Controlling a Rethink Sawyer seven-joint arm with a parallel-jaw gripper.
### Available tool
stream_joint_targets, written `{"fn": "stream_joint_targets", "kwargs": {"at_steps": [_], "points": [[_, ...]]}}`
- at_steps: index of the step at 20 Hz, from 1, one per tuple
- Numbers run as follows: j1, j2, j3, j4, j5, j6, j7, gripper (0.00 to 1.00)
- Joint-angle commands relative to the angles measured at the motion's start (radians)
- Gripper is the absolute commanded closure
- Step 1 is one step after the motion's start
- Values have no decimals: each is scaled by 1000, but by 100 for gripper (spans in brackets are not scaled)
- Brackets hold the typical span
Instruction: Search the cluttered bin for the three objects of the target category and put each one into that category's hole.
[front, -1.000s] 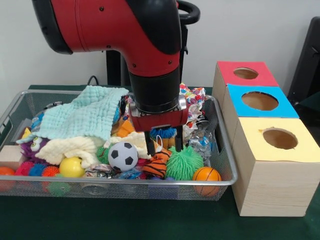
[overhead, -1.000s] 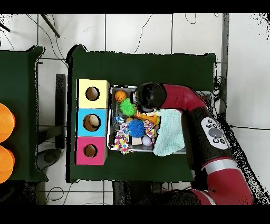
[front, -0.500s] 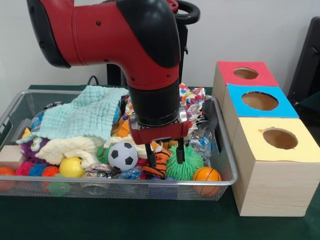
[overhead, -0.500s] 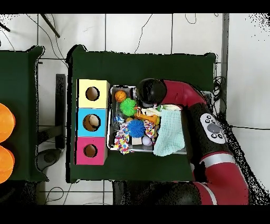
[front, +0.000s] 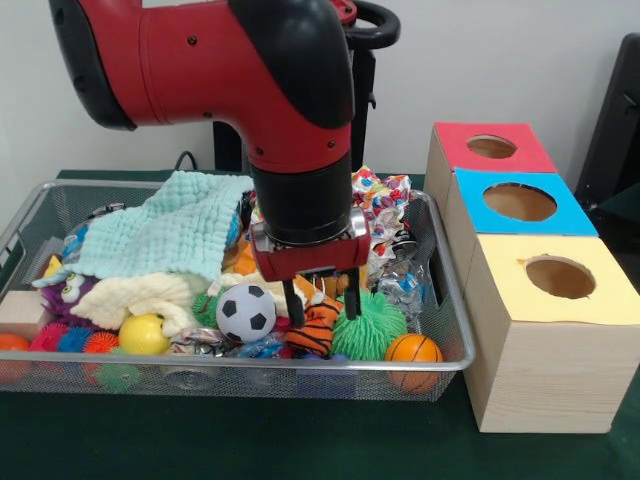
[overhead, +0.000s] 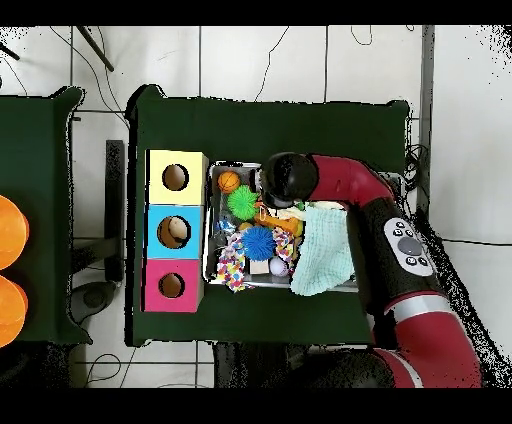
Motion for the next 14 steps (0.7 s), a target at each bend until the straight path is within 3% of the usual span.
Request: {"fn": "stream_joint_targets", "kwargs": {"at_steps": [1, 6, 14], "points": [[-81, -31, 54, 174, -111, -94, -180, 0], [-121, -5, 71, 191, -149, -127, -183, 0], [-123, 36, 66, 230, -205, -235, -101, 0]]}}
